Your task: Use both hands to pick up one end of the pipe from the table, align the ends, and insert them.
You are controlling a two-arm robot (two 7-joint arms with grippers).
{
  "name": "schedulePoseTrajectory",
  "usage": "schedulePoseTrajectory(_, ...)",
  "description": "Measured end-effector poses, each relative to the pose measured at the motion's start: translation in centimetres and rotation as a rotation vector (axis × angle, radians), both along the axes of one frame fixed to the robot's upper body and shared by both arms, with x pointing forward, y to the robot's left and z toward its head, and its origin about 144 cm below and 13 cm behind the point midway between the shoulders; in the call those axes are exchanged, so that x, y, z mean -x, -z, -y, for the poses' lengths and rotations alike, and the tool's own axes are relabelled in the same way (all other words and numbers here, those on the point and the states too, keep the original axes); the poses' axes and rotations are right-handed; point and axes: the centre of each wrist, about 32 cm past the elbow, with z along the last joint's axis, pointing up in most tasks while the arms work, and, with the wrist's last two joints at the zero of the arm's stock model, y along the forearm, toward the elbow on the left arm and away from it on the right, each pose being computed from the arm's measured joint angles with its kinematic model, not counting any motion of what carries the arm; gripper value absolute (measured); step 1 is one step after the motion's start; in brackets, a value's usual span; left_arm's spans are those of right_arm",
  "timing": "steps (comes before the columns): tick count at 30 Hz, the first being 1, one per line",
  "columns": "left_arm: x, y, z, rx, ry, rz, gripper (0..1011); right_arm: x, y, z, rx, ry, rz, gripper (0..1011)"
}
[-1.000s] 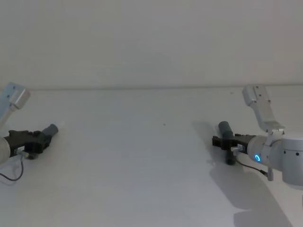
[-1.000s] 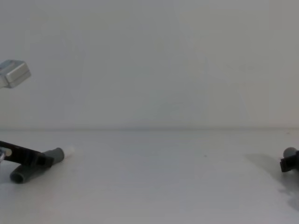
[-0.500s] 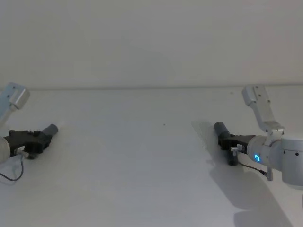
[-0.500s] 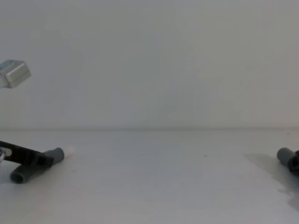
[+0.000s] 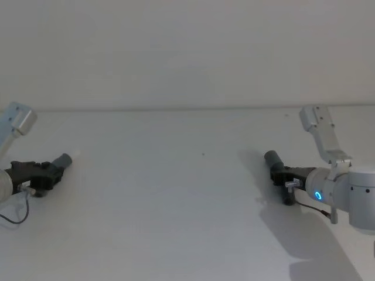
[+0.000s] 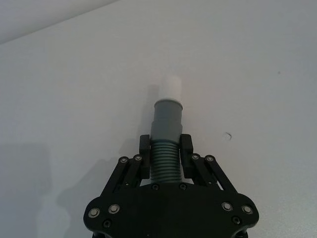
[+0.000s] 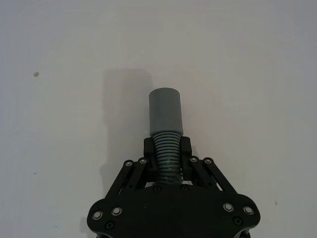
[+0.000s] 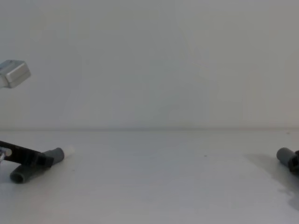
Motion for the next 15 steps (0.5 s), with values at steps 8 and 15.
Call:
schedulePoseTrajectory(8, 0.00, 0.00, 0.00, 0.000, 0.000, 0.000, 325, 0.00, 0.01, 0.00, 0.000, 0.000, 0.000, 259)
schedulePoseTrajectory(15, 0.00, 0.00, 0.00, 0.000, 0.000, 0.000, 325, 0.00, 0.02, 0.00, 0.000, 0.000, 0.000, 258)
